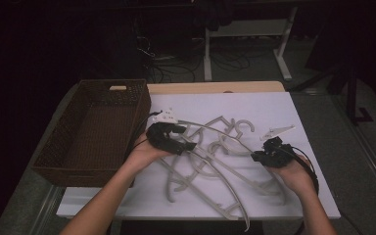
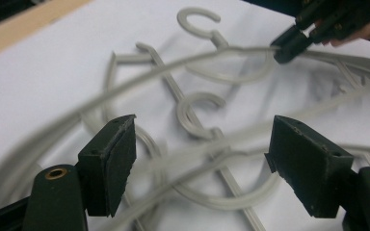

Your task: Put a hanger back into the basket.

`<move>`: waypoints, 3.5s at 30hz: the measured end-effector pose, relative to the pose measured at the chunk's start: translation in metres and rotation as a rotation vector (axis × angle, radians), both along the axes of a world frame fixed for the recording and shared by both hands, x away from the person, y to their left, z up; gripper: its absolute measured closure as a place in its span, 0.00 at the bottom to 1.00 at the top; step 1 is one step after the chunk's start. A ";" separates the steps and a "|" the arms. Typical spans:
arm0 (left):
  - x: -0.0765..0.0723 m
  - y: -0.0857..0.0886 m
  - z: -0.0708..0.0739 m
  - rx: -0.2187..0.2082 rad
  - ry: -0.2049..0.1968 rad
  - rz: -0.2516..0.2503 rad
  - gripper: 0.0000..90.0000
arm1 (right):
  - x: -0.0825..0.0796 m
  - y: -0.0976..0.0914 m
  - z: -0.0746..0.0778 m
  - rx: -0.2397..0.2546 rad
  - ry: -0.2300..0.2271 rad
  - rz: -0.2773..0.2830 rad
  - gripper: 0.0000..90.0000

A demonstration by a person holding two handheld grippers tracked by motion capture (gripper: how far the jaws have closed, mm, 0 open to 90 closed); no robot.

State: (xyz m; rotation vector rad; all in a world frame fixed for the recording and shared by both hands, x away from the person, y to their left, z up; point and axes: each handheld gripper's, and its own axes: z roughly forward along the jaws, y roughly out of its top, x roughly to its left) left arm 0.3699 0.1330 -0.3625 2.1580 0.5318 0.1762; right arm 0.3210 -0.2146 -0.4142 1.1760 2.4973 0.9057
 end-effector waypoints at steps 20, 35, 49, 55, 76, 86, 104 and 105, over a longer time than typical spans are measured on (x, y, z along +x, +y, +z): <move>0.011 -0.024 -0.008 0.295 -0.013 -0.152 0.55 | 0.001 0.032 0.024 -0.003 -0.012 0.279 0.90; 0.004 -0.026 -0.017 0.379 0.043 -0.168 0.81 | 0.005 0.043 0.029 -0.060 0.002 0.384 0.90; -0.010 -0.026 -0.022 0.363 0.027 -0.293 0.90 | 0.011 0.036 0.028 -0.072 0.026 0.440 0.88; -0.013 -0.020 -0.019 0.307 0.040 -0.280 0.91 | 0.019 0.031 0.027 -0.032 0.039 0.433 0.84; -0.016 0.019 0.037 0.277 0.011 -0.094 0.92 | 0.018 0.001 0.061 0.120 -0.089 0.267 0.34; -0.009 0.064 0.070 0.232 -0.012 0.006 0.92 | 0.018 -0.010 0.059 0.124 -0.102 0.213 0.27; 0.002 0.191 0.119 0.177 -0.082 0.301 0.92 | 0.016 -0.005 0.020 0.145 -0.078 0.138 0.17; 0.002 0.202 0.119 0.174 -0.083 0.326 0.92 | 0.016 -0.005 0.020 0.144 -0.080 0.135 0.17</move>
